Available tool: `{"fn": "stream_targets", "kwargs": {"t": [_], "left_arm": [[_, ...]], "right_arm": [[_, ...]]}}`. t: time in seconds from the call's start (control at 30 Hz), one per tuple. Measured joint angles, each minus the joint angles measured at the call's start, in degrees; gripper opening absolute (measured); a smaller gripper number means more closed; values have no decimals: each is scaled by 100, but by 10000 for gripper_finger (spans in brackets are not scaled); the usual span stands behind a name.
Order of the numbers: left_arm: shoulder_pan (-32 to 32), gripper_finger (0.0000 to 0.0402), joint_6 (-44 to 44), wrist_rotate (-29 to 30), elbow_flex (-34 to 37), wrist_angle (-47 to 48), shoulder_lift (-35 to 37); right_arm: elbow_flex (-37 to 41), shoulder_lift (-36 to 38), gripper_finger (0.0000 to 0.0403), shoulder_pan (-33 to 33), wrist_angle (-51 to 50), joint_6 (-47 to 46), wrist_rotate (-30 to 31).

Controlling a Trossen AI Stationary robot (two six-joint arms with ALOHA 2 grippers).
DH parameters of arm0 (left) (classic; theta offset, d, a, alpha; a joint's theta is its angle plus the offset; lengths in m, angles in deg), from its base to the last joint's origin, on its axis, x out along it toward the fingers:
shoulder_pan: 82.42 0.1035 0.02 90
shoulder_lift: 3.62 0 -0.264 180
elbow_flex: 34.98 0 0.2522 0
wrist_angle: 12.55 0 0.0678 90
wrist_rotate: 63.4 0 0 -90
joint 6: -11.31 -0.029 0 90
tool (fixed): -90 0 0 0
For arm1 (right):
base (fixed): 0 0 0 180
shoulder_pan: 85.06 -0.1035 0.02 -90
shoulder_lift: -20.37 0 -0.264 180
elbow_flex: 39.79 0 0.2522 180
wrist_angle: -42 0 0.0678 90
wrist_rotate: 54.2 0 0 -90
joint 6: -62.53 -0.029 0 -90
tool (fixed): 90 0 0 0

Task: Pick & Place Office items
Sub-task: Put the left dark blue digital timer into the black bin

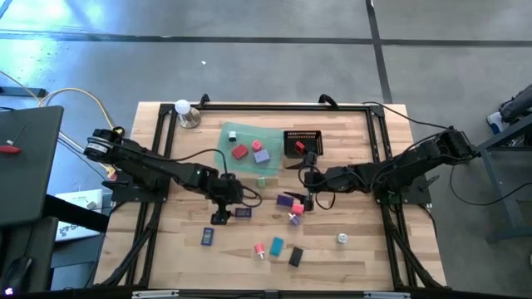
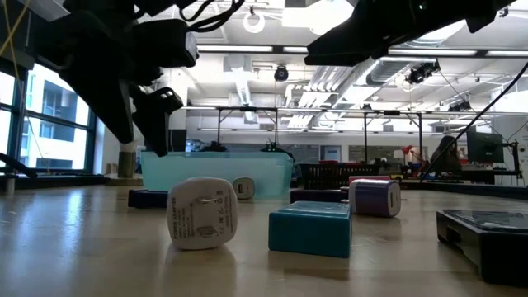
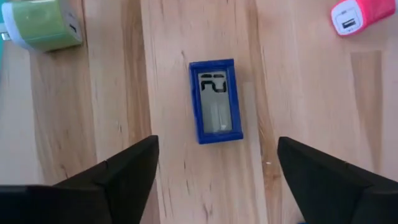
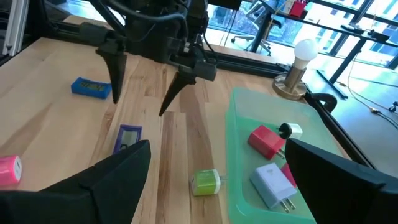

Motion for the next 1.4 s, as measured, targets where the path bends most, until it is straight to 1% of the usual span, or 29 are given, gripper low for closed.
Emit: {"fn": "stream_targets", "kwargs": {"t": [0.1, 0.2, 0.3, 0.4, 0.5, 0.57, 0.63, 0.83, 1.0, 1.23, 1.4], "left_arm": [[-70, 329, 289, -70, 3, -136, 2], [-179, 330, 820, -186, 3, -318, 2], [-291, 330, 711, -154, 1, -355, 2], [-432, 330, 319, 132, 1, -342, 2], [-579, 330, -106, 616, 2, -284, 2], [-650, 330, -203, 914, 1, -300, 2], [-691, 330, -179, 1084, 3, -292, 2], [-695, 330, 336, 1045, 48, -458, -360], [-677, 330, 178, 975, 49, -652, -574], [-552, 329, 98, 866, 172, -756, -577], [-461, 325, 94, 682, 476, -1245, -582]], "right_arm": [[0, 0, 362, -12, -12, -10, -29], [0, 0, 362, -15, -31, -17, -374], [0, 0, 362, -15, -39, -25, -742], [0, 0, 362, -15, -46, -26, -1048], [0, 0, 362, -15, -57, -19, -1386], [0, 0, 362, -15, -57, -13, -1540], [0, 0, 362, -15, -56, -7, -1606], [0, 0, 362, -15, -71, 40, -1628], [0, 0, 362, -15, -96, 223, -1672], [0, 0, 362, -15, -96, 256, -1682], [0, 0, 362, -15, -96, 262, -2059]]}}
